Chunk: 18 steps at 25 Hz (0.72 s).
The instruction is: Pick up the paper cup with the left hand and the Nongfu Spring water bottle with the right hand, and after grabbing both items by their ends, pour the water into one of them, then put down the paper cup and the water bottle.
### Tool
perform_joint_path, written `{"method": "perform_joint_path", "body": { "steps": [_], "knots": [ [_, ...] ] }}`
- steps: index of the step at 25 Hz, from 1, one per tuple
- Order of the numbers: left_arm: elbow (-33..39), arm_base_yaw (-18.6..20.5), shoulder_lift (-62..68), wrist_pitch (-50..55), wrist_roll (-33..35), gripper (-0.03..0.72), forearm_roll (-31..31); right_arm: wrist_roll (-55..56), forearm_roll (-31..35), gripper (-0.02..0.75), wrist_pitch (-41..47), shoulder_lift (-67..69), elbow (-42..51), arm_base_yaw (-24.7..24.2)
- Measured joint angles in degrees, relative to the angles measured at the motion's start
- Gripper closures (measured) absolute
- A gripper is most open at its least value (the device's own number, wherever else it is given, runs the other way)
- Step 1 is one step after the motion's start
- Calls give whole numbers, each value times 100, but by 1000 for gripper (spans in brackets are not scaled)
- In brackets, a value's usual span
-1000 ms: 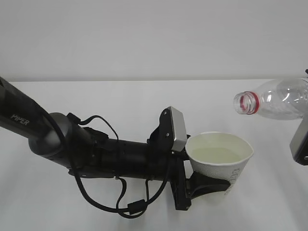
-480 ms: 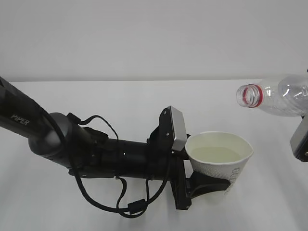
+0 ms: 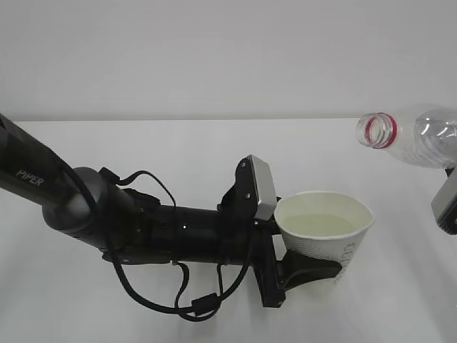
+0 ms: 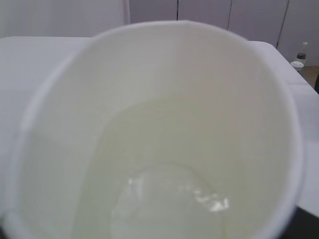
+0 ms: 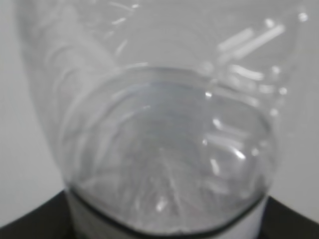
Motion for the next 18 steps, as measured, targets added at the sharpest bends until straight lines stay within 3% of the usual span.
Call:
{"method": "perform_joint_path", "body": {
  "steps": [18],
  "knots": [
    [0, 0, 0, 0, 0, 196, -57, 2100, 0, 309, 0, 0, 0, 0]
  ]
}}
